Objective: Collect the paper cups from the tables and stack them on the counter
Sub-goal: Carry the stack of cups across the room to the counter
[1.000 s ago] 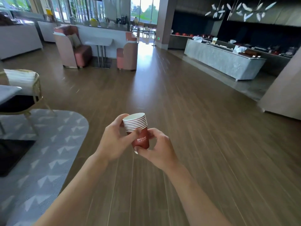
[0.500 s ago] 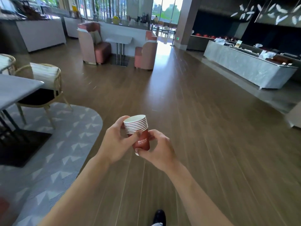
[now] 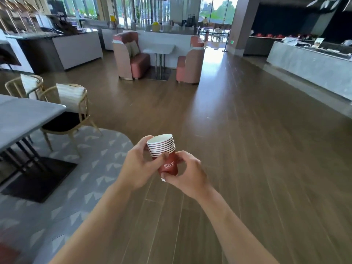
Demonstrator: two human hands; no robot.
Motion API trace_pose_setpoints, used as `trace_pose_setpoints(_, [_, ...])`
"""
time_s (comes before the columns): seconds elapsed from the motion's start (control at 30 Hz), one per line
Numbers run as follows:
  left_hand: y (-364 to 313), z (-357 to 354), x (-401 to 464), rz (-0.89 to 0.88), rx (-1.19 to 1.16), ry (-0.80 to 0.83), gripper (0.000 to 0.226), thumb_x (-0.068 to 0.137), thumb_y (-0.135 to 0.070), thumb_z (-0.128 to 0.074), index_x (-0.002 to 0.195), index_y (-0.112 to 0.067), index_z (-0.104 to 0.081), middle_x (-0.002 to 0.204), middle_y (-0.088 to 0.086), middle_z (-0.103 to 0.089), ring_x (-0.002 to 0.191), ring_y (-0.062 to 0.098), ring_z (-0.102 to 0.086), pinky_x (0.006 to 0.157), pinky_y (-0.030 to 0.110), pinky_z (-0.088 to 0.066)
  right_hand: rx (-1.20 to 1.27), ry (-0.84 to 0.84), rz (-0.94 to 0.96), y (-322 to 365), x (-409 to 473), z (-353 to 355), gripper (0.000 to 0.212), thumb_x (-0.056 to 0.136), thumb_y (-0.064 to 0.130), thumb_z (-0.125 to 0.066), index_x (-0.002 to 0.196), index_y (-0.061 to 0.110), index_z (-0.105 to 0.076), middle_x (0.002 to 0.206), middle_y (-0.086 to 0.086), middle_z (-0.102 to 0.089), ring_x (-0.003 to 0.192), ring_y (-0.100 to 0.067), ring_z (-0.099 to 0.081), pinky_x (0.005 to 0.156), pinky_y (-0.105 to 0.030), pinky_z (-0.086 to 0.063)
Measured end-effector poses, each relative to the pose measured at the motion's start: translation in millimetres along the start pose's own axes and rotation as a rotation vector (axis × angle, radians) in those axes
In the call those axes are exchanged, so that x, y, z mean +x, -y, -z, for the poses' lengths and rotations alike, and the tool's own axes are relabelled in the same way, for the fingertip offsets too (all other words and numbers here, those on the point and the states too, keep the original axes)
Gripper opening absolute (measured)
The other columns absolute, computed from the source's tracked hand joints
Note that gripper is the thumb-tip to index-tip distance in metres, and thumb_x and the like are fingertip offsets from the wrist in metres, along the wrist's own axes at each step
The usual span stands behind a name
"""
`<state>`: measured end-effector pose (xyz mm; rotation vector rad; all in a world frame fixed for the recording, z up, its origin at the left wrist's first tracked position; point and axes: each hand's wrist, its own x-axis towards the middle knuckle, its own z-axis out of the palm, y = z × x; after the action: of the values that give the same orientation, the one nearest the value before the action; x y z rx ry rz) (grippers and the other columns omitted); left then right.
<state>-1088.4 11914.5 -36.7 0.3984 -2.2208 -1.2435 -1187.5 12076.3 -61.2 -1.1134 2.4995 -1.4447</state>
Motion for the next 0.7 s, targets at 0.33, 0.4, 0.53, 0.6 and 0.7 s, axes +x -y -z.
trace_pose_setpoints(0.33, [-23.0, -92.9, 110.7, -0.004, 0.056, 0.022, 0.056, 0.080, -0.056, -0.076, 0.130, -0.034, -0.063, 0.109, -0.026, -0.074, 0.109, -0.002, -0.066, 0.084, 0.001, -0.039, 0.069, -0.031, 0.022, -83.4, 100.0, 69.0, 0.051, 0.063, 0.047, -0.089, 0.107, 0.029, -0.070, 0.102, 0.016, -0.070, 0.100, -0.005, -0.065, 0.092, -0.034, -0.055])
trace_pose_setpoints(0.4, [-25.8, -104.5, 125.5, 0.007, 0.078, 0.037, 0.059, 0.080, -0.057, -0.075, 0.132, -0.031, -0.063, 0.109, -0.022, -0.075, 0.109, -0.002, -0.066, 0.084, 0.002, -0.039, 0.079, -0.039, 0.003, -95.3, 109.7, 74.5, 0.052, 0.063, 0.048, -0.089, 0.108, 0.030, -0.069, 0.102, 0.017, -0.070, 0.100, -0.004, -0.064, 0.091, -0.030, -0.054])
trace_pose_setpoints(0.53, [-24.2, -124.2, 154.1, 0.006, 0.111, 0.067, 0.066, 0.077, -0.063, -0.074, 0.133, -0.030, -0.062, 0.110, -0.019, -0.075, 0.109, -0.003, -0.066, 0.085, 0.002, -0.040, 0.130, -0.068, -0.028, -117.5, 126.9, 79.7, 0.051, 0.065, 0.044, -0.091, 0.109, 0.028, -0.069, 0.102, 0.015, -0.070, 0.101, -0.005, -0.064, 0.091, -0.029, -0.054])
trace_pose_setpoints(0.6, [-18.2, -132.1, 166.5, 0.011, 0.113, 0.082, 0.071, 0.075, -0.066, -0.073, 0.135, -0.029, -0.062, 0.111, -0.018, -0.076, 0.109, -0.002, -0.066, 0.085, 0.003, -0.041, 0.147, -0.064, -0.044, -128.2, 136.2, 79.3, 0.050, 0.067, 0.042, -0.092, 0.109, 0.027, -0.070, 0.102, 0.015, -0.070, 0.101, -0.006, -0.064, 0.091, -0.031, -0.055])
trace_pose_setpoints(0.7, [-4.9, -142.0, 184.6, 0.028, 0.119, 0.092, 0.069, 0.075, -0.066, -0.073, 0.133, -0.031, -0.062, 0.110, -0.020, -0.076, 0.109, -0.003, -0.066, 0.084, 0.002, -0.040, 0.163, -0.060, -0.070, -141.4, 150.4, 74.8, 0.049, 0.068, 0.042, -0.091, 0.109, 0.027, -0.070, 0.103, 0.015, -0.070, 0.103, -0.006, -0.065, 0.091, -0.031, -0.055])
